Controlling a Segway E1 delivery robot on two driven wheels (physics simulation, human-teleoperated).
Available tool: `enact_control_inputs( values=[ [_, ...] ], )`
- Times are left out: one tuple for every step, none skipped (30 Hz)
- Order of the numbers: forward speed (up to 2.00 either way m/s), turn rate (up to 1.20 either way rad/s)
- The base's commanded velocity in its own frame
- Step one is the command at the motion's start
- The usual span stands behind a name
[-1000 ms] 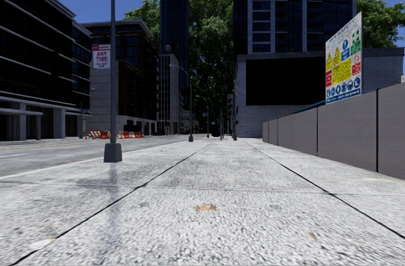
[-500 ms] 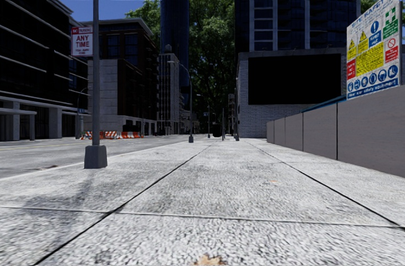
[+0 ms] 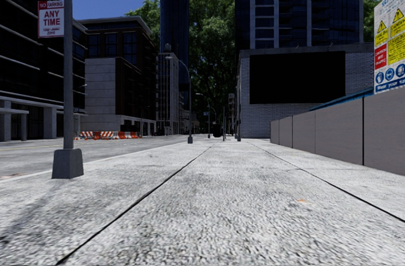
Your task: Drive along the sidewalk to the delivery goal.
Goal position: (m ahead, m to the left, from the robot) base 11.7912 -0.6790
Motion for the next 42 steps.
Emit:
enact_control_inputs(
  values=[
    [2.0, 0.0],
    [2.0, 0.0],
    [2.0, 0.0],
    [2.0, 0.0],
    [2.0, 0.0],
    [2.0, 0.0],
    [2.0, 0.0],
    [2.0, 0.0],
    [2.0, 0.0],
    [2.0, 0.0],
    [2.0, 0.0],
    [2.0, 0.0],
    [2.0, 0.0],
    [2.0, 0.0],
    [2.0, 0.0],
    [2.0, 0.0],
    [2.0, 0.0],
    [2.0, 0.0],
    [2.0, 0.0],
    [2.0, 0.0],
    [2.0, 0.0],
    [2.0, 0.0],
    [2.0, 0.0],
    [2.0, 0.0],
    [2.0, 0.0],
    [2.0, 0.0],
    [2.0, 0.0],
    [2.0, 0.0],
    [2.0, 0.0],
    [2.0, 0.0],
    [2.0, 0.0],
    [2.0, 0.0],
    [2.0, 0.0],
    [2.0, 0.0],
    [2.0, 0.0],
    [2.0, 0.0],
    [2.0, 0.0],
    [2.0, 0.0],
    [2.0, 0.0],
    [2.0, 0.0],
    [2.0, 0.0],
    [2.0, 0.0]
  ],
)
